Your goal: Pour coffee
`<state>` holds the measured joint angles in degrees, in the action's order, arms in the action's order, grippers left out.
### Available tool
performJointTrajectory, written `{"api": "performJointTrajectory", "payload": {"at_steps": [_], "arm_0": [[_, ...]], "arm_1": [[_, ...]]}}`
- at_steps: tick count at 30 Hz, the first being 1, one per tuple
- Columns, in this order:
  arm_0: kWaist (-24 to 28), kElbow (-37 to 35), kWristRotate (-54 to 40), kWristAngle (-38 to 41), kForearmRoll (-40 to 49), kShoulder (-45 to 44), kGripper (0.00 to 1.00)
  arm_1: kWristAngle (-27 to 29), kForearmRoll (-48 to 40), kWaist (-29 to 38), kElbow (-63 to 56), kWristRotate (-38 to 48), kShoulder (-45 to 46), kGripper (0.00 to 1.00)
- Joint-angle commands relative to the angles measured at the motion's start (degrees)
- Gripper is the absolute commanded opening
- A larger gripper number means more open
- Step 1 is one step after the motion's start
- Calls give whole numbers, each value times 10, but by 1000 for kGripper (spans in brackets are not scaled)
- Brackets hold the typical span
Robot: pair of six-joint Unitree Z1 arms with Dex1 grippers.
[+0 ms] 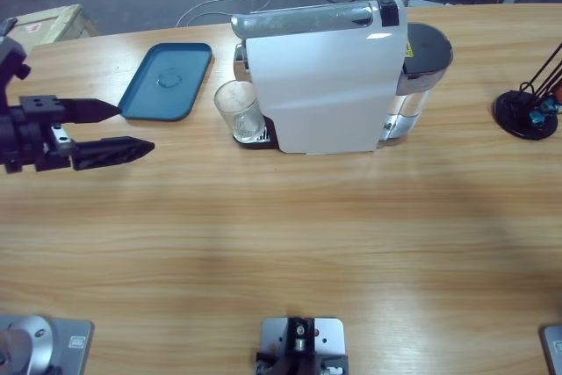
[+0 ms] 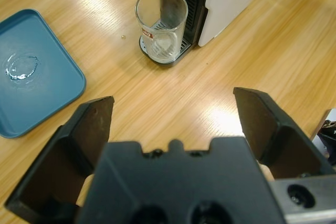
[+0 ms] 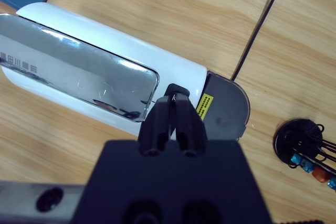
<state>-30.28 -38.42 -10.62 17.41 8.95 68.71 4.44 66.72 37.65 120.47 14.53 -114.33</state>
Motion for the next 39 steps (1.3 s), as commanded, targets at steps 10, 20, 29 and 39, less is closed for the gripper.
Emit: {"api": "performJointTrajectory", "payload": {"at_steps": [10, 20, 29, 39], "arm_0": [[-5, 7, -7, -10, -9, 21, 982], [-5, 7, -7, -11, -9, 21, 982], [-5, 10, -7, -11, -9, 21, 982], [-5, 11, -7, -10, -17, 23, 982]], "arm_1": [[10, 5, -9, -36, -6, -38, 0], [7, 0, -9, -67, -6, -45, 0], [8, 2, -9, -76, -8, -57, 0], [7, -33, 2, -29, -24, 75, 1000]]}}
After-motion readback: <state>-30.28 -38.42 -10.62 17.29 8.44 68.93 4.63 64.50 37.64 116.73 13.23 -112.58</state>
